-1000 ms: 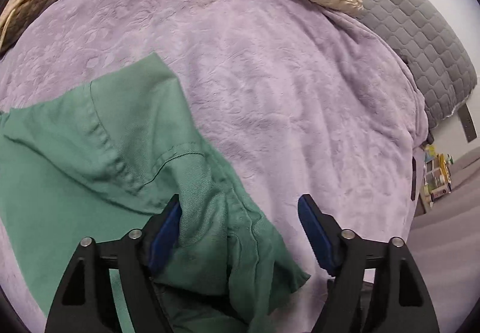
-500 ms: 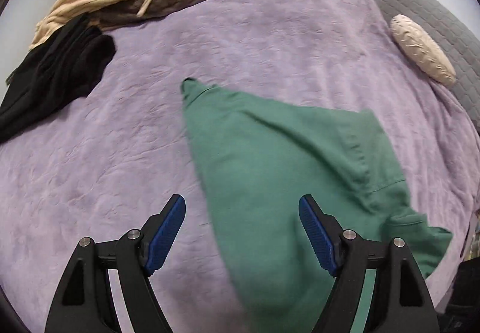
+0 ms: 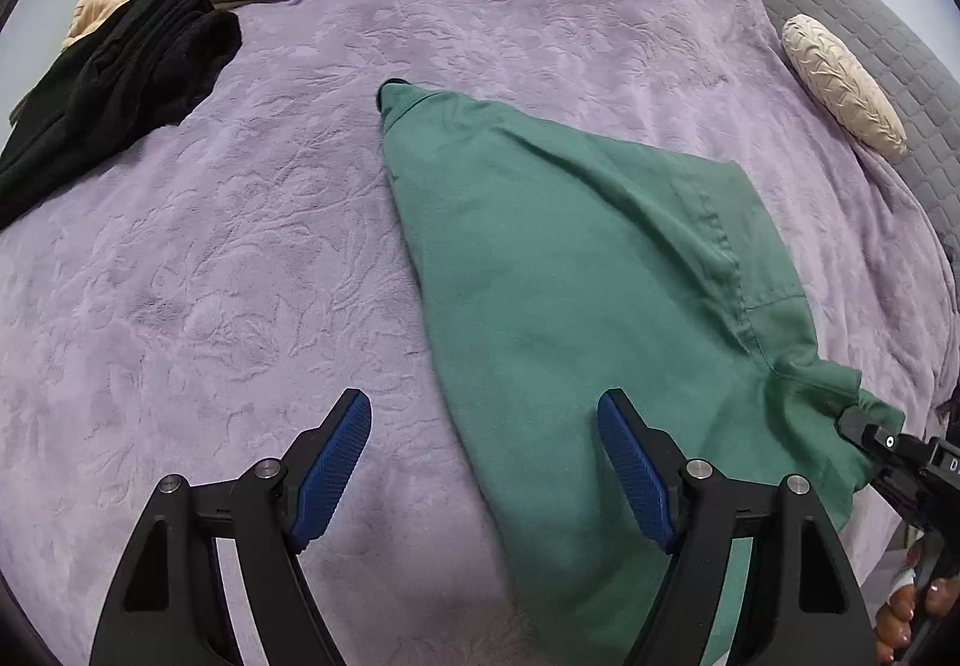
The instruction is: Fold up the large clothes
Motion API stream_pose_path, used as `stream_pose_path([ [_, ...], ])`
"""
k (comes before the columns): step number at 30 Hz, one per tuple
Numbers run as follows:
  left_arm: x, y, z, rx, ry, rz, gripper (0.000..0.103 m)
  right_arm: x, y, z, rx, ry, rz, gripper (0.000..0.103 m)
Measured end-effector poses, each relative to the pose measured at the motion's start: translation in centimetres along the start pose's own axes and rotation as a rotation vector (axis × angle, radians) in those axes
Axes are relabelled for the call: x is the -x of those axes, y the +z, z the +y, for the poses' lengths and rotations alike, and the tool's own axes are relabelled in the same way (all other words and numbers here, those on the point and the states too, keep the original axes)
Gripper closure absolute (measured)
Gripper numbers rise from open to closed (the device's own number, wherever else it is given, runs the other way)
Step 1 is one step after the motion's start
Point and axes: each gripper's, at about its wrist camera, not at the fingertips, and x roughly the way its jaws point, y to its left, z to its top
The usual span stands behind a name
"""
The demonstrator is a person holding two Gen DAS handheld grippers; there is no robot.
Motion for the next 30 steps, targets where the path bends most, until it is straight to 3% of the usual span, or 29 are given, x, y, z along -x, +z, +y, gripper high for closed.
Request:
stream_pose_path([
  [2, -0.1, -0.5, -1.1, -0.045, -0.002, -0.001, 0.024, -0.6, -0.8, -4.0, -0.135, -0.049, 0.034, 0.097],
  [5, -0.9, -1.9, -2.5, -0.117, 0.027, 0.015, 0.024, -1.8, -2.0, -8.1, -0.26, -0.011, 0.109, 0.097],
  [8, -1.4, -3.3, -2.7, -0.145, 0.053, 0.017, 0.013, -0.1, -1.2, -6.5, -0.17, -0.013, 0.096, 0.093],
  [11, -0.5, -3.7, -2.2, -0.134, 0.029, 0.041, 0.013, 1.9, 0.1, -3.4, -0.028, -0.014, 0.077, 0.087],
  [12, -0.3, -3.9, -2.1, -0.13, 0.021, 0.05, 0.013, 2.2, 0.9, -2.0, 0.037, -0.02, 0.07, 0.074],
  [13, 0.1, -4.1, -2.0, -0.125, 0.01, 0.06, 0.013, 2.2, 1.6, -0.8, 0.088, -0.022, 0.067, 0.045],
  [14, 0.4, -4.3, -2.0, -0.119, 0.002, 0.067, 0.013, 1.8, 2.4, 0.5, 0.141, -0.022, 0.065, 0.031],
  [15, 0.5, -4.5, -2.1, -0.115, -0.005, 0.071, 0.013, 1.2, 3.3, 1.6, 0.189, -0.026, 0.068, 0.026],
  [17, 0.4, -5.0, -2.5, -0.104, -0.025, 0.086, 0.013, -1.2, 5.3, 3.1, 0.253, -0.041, 0.109, 0.03],
  [20, -0.7, -6.7, -3.5, -0.114, -0.019, 0.125, 0.013, -6.1, 7.8, 4.7, 0.304, -0.032, 0.172, 0.047],
  [21, -0.9, -7.3, -3.7, -0.113, -0.016, 0.125, 0.013, -7.2, 8.2, 4.8, 0.31, -0.034, 0.201, 0.057],
  [23, -1.2, -8.1, -3.6, -0.091, -0.021, 0.127, 0.013, -10.2, 8.9, 5.5, 0.339, -0.062, 0.271, 0.088],
  [24, -1.2, -8.4, -3.4, -0.073, -0.026, 0.129, 0.013, -11.1, 9.0, 6.1, 0.375, -0.092, 0.284, 0.096],
  [27, -0.9, -8.8, -3.0, -0.038, -0.032, 0.131, 0.013, -11.8, 9.0, 6.5, 0.534, -0.218, 0.251, 0.097],
  [30, -0.6, -9.0, -3.1, -0.045, -0.024, 0.123, 0.013, -13.4, 9.4, 3.6, 0.48, -0.25, 0.324, 0.097],
])
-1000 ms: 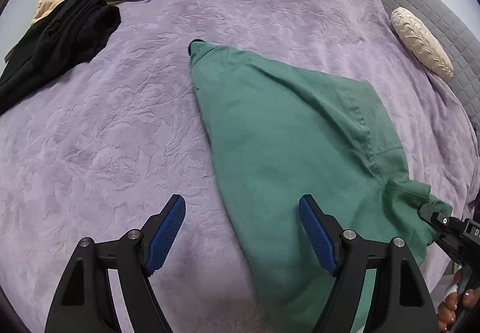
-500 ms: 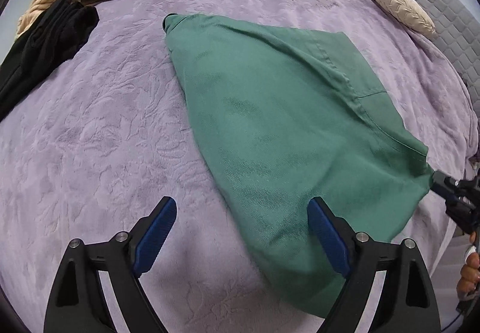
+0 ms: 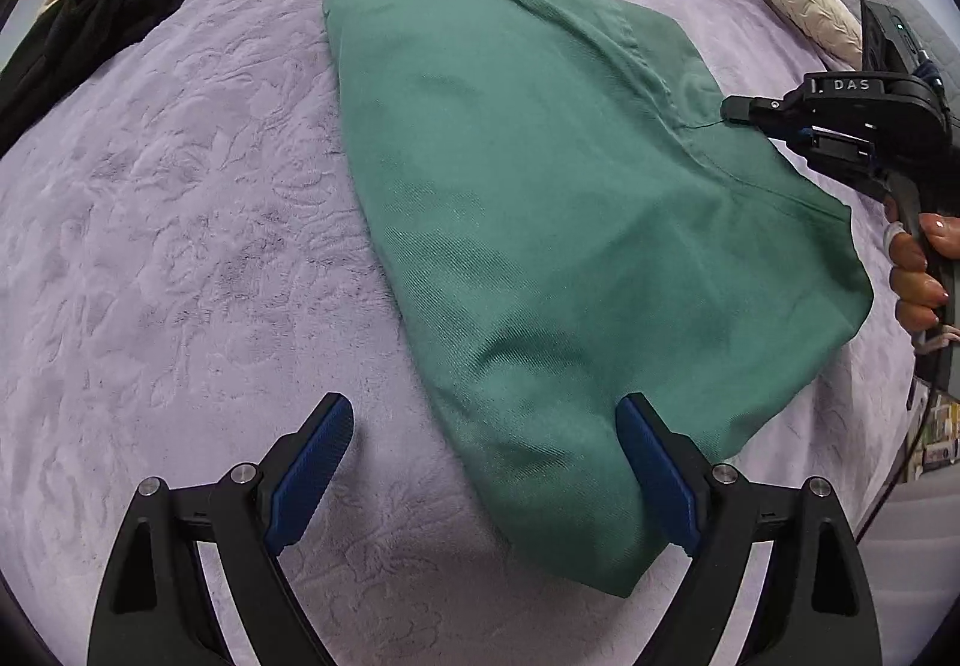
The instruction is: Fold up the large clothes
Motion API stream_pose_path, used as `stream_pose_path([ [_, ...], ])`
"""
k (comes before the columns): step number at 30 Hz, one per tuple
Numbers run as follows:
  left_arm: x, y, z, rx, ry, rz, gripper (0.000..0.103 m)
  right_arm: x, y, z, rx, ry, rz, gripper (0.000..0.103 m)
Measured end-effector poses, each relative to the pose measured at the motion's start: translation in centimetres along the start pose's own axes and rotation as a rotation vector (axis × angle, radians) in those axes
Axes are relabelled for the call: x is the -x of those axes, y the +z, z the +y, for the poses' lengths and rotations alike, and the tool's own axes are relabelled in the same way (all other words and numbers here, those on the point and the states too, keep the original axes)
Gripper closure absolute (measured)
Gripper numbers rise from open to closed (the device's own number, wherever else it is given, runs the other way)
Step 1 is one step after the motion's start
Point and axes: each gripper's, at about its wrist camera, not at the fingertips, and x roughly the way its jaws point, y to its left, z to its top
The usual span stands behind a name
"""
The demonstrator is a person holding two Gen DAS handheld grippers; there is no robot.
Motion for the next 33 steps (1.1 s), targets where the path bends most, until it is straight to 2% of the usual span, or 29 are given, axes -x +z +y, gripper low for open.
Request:
stream_pose_path([
  [2, -0.2, -0.2, -0.2, 0.0, 0.006, 0.001, 0.011, 0.1, -0.2, -0.6, -0.009, 0.033, -0.008, 0.097],
  [3, -0.4, -0.3, -0.4, 0.0, 0.019, 0.002, 0.006, 0.5, -0.5, -0.7, -0.014, 0.035, -0.011, 0.097],
  [5, -0.7, -0.6, -0.6, 0.0, 0.047, -0.005, 0.002, 1.5, -1.0, -1.0, -0.038, 0.051, -0.003, 0.092],
  [6, -0.7, -0.7, -0.4, 0.015, 0.045, 0.005, 0.002, 2.2, -1.6, -1.2, -0.048, 0.066, 0.004, 0.085],
  [8, -0.5, -0.8, -0.1, 0.04, 0.039, 0.02, 0.002, 4.0, -2.7, -1.2, -0.037, 0.108, 0.012, 0.083],
  [9, -0.3, -0.7, -0.1, 0.043, 0.044, 0.026, 0.002, 5.1, -3.3, -0.9, -0.017, 0.135, 0.006, 0.078],
  [10, 0.1, -0.7, -0.1, 0.046, 0.051, 0.032, 0.002, 6.4, -4.2, -0.5, 0.011, 0.154, -0.002, 0.062],
  [12, 1.0, -0.7, -0.1, 0.052, 0.058, 0.027, 0.003, 7.9, -5.4, 0.3, 0.05, 0.176, -0.014, 0.041],
  [14, 2.0, -0.5, -0.2, 0.056, 0.071, 0.004, 0.003, 8.4, -6.7, 0.8, 0.074, 0.194, 0.008, 0.043],
  [15, 2.3, -0.4, -0.1, 0.059, 0.074, -0.003, 0.003, 8.2, -7.2, 0.8, 0.068, 0.191, 0.025, 0.057],
  [16, 2.4, -0.3, -0.1, 0.068, 0.079, -0.007, 0.003, 7.6, -7.7, 0.4, 0.049, 0.184, 0.047, 0.084],
  [17, 2.3, -0.1, 0.0, 0.075, 0.085, -0.007, 0.003, 6.9, -8.3, -0.3, 0.02, 0.171, 0.068, 0.092],
  [19, 1.5, 0.2, 0.1, 0.096, 0.093, 0.017, 0.003, 5.0, -9.4, -2.6, -0.083, 0.164, 0.105, 0.093],
  [22, 0.0, -0.2, 0.5, 0.108, 0.103, 0.023, 0.002, 3.0, -10.8, -5.8, -0.216, 0.208, 0.137, 0.098],
  [26, -0.4, -1.1, 1.4, 0.199, 0.054, 0.029, 0.002, 2.8, -11.3, -5.6, -0.164, 0.196, 0.125, 0.098],
  [33, -0.5, -1.0, 0.4, 0.191, 0.084, 0.05, 0.002, 3.3, -11.3, -5.1, -0.137, 0.179, 0.112, 0.098],
])
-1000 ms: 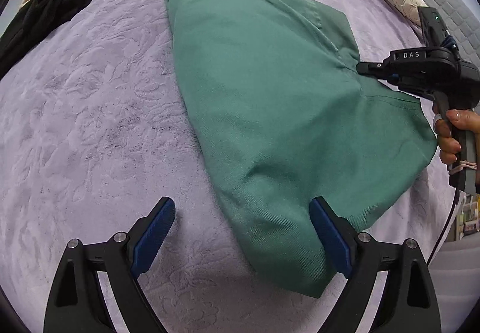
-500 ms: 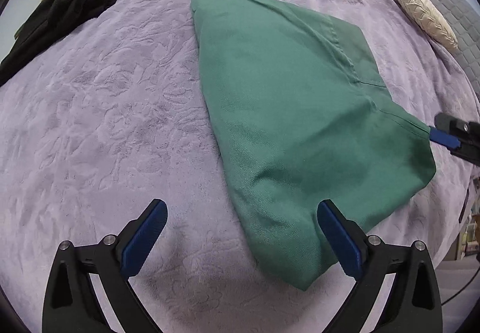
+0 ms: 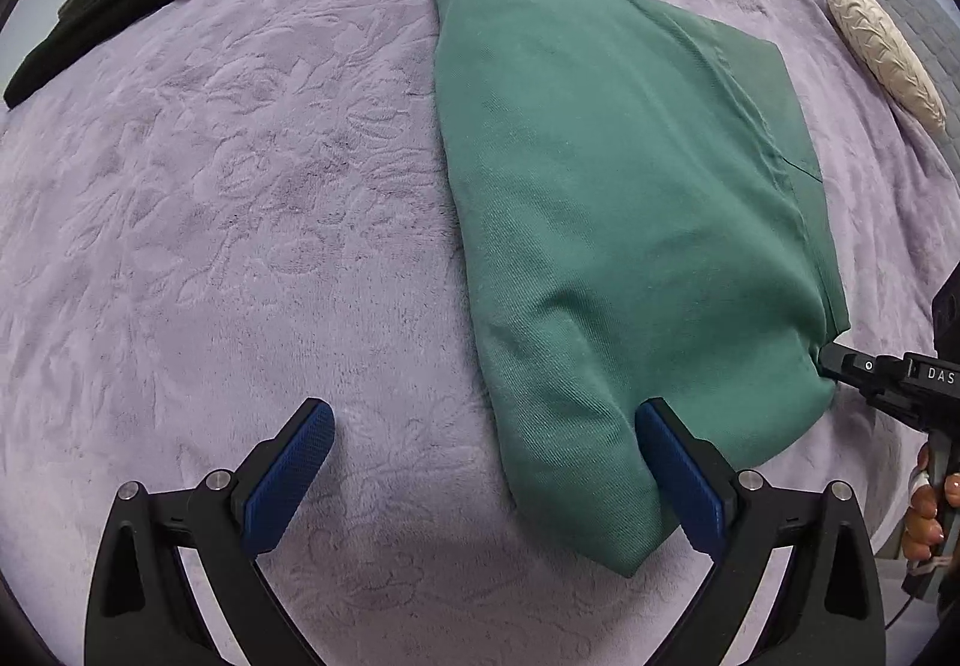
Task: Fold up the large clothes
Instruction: 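Pinch and straighten the folded bundle's edge with the right tool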
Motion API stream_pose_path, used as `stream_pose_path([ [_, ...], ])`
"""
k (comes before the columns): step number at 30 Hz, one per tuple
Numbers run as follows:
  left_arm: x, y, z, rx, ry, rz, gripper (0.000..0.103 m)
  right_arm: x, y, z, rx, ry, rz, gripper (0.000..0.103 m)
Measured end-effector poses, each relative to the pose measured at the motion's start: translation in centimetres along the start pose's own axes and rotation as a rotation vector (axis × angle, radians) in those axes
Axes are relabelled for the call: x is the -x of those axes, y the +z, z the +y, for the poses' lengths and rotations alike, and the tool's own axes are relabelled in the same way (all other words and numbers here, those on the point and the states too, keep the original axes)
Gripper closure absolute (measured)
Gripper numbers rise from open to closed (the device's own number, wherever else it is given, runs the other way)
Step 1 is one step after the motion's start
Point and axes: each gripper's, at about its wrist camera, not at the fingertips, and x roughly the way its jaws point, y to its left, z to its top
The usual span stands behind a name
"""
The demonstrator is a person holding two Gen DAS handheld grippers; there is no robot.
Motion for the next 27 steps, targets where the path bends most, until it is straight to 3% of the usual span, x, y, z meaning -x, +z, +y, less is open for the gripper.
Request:
stream_pose_path([
  [10, 0.0, 0.4, -0.1, -0.012, -0.014, 0.007, 0.002, 1.8, -1.4, 0.4, -0.05, -0.113, -0.05, 0.097],
  [12, 0.2, 0.3, 0.4, -0.01, -0.019, 0.011, 0.002, 2.2, -1.8, 0.3, -0.071, -0.137, -0.057, 0.088],
  [24, 0.4, 1.2, 0.4, -0.066, -0.022, 0.015, 0.002, 4.4, -5.1, 2.1, -0.102, -0.111, -0.114, 0.088],
  [26, 0.5, 1.4, 0.5, -0.075, -0.026, 0.019, 0.002, 4.4, -5.1, 2.9, -0.088, -0.103, -0.121, 0.078],
  [27, 0.7, 1.5, 0.4, -0.081, -0.028, 0.021, 0.002, 4.4, -5.0, 3.3, -0.081, -0.1, -0.125, 0.065],
])
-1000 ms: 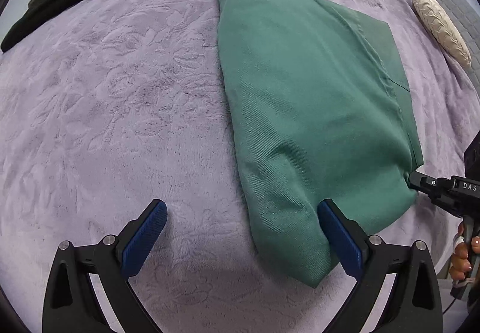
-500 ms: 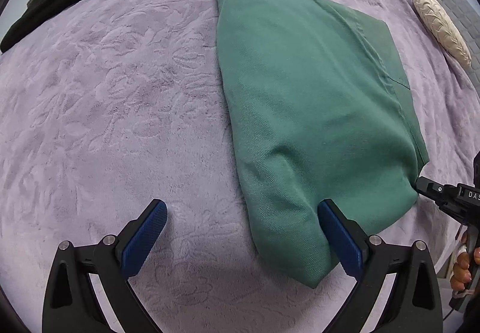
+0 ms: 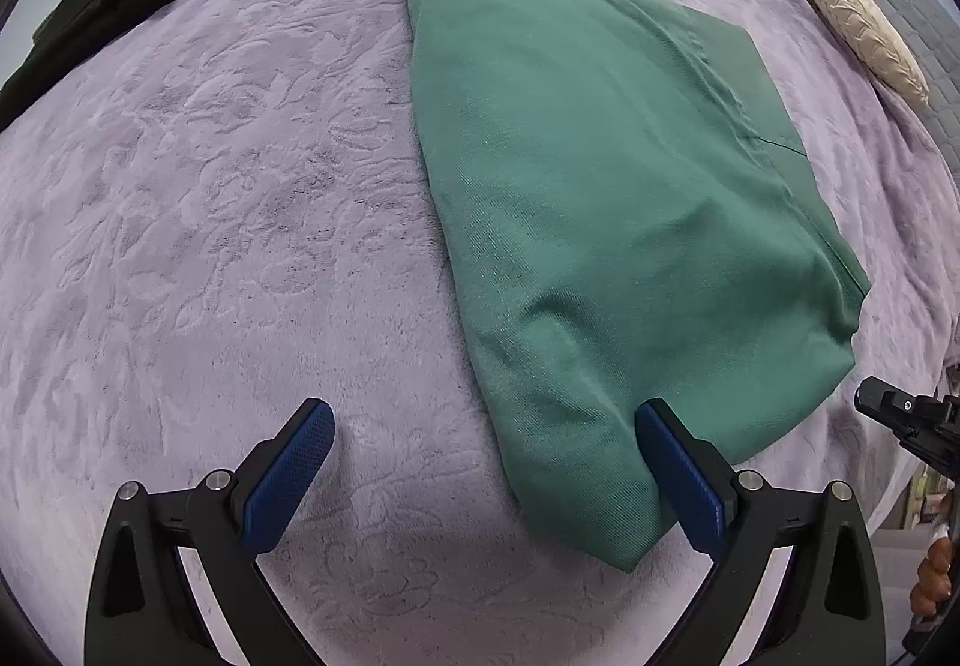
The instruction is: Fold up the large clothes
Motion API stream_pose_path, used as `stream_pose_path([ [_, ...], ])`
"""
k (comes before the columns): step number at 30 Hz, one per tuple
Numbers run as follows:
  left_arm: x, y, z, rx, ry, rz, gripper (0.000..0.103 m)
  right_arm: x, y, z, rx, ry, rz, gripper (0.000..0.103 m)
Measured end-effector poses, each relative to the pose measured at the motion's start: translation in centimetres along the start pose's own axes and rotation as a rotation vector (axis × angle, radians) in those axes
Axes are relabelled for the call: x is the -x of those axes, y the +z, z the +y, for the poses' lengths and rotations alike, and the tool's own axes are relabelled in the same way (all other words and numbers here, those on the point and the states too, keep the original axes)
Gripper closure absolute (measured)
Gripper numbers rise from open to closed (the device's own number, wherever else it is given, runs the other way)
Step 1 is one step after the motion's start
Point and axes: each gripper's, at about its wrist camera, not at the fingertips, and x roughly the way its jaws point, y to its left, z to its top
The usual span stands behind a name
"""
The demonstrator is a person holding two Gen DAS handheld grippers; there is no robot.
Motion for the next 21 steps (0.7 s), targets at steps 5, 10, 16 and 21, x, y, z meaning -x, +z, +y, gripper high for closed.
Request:
stream_pose_path([
  [5, 1.8, 0.6, 0.5, -0.004, 0.0, -0.04, 0.002, 0.0, 1.3, 2.1, 0.051, 0.042, -0.015, 0.049],
  [10, 3.6, 1.1, 2.1, 0.038, 0.001, -0.123, 0.001, 0.0, 3.2, 3.9, 0.121, 0.079, -0.036, 0.027],
  [16, 2.9, 2.9, 3.4, 0.103, -0.064, -0.081, 0.001, -0.9, 6.6, 4.3, 0.169, 0.083, -0.017, 0.027],
  [21, 1.4, 4.4, 3.8, 0.148, -0.082, -0.047, 0.001, -3.3, 10.2, 3.0, 0.161, 0.116, 0.034, 0.027],
])
